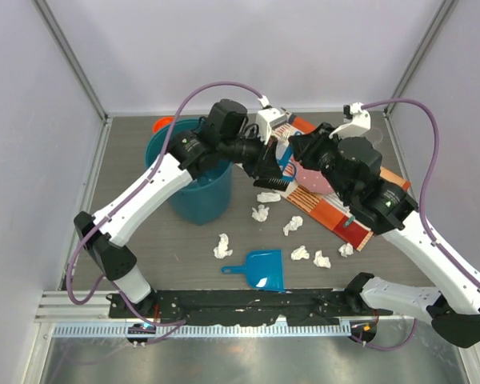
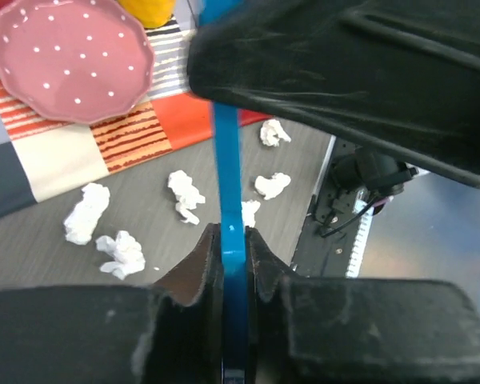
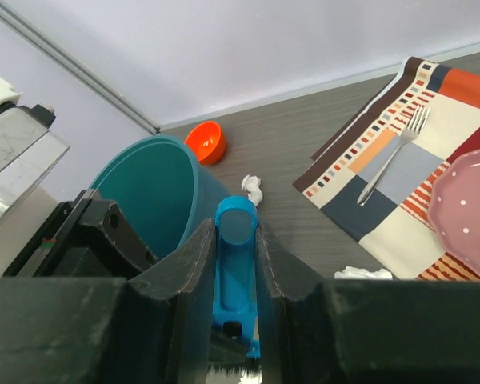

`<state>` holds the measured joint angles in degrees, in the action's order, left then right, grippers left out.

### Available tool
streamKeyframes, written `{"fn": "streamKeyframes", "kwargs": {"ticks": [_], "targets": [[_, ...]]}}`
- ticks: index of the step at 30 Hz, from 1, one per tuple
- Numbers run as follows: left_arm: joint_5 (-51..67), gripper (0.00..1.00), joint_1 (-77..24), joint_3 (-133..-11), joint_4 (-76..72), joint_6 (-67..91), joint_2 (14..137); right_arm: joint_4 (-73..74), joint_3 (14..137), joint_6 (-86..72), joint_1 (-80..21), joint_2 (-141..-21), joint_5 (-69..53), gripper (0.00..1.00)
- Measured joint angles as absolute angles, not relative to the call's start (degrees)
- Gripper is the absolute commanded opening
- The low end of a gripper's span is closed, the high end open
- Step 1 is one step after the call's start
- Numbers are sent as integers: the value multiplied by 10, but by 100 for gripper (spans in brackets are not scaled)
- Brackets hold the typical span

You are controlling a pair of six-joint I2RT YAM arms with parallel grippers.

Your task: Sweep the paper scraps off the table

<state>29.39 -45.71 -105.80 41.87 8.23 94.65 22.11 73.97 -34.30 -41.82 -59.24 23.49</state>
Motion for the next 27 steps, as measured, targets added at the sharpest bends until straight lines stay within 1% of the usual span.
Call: {"fn": "streamKeyframes", "kwargs": {"ticks": [1,2,3,4,5,6,11,17,18,19,20,21,24,25,27], "targets": [[296,0,-457,-1058,419,88,947,221,740,-343,-418,-592,233,1],[299,0,-456,-1058,419,90,947,219,740,-342,-418,-591,231,4],[305,0,-451,-1057,417,90,947,216,740,-340,-418,-590,227,16],[310,0,-448,-1055,416,89,946,214,740,-335,-418,-590,221,38],[313,0,-447,-1051,415,86,943,214,741,-323,-417,-591,210,74],[315,0,-446,-1046,415,84,940,218,745,-310,-416,-593,200,85],[367,0,-441,-1016,420,40,922,283,804,-171,-415,-597,81,86],[421,0,-439,-996,452,-28,888,346,901,-80,-411,-576,-80,87],[432,0,-439,-995,460,-40,883,351,916,-69,-411,-577,-104,71],[443,0,-439,-994,467,-52,877,357,925,-57,-411,-578,-130,65],[452,0,-439,-992,474,-64,873,364,929,-45,-411,-577,-148,64],[460,0,-439,-990,484,-74,868,374,932,-39,-411,-578,-168,64],[475,0,-439,-990,511,-105,859,413,940,-9,-411,-593,-210,73],[478,0,-439,-990,519,-114,857,422,941,-2,-411,-601,-217,80],[483,0,-439,-990,533,-129,854,443,944,15,-411,-618,-233,85]]}}
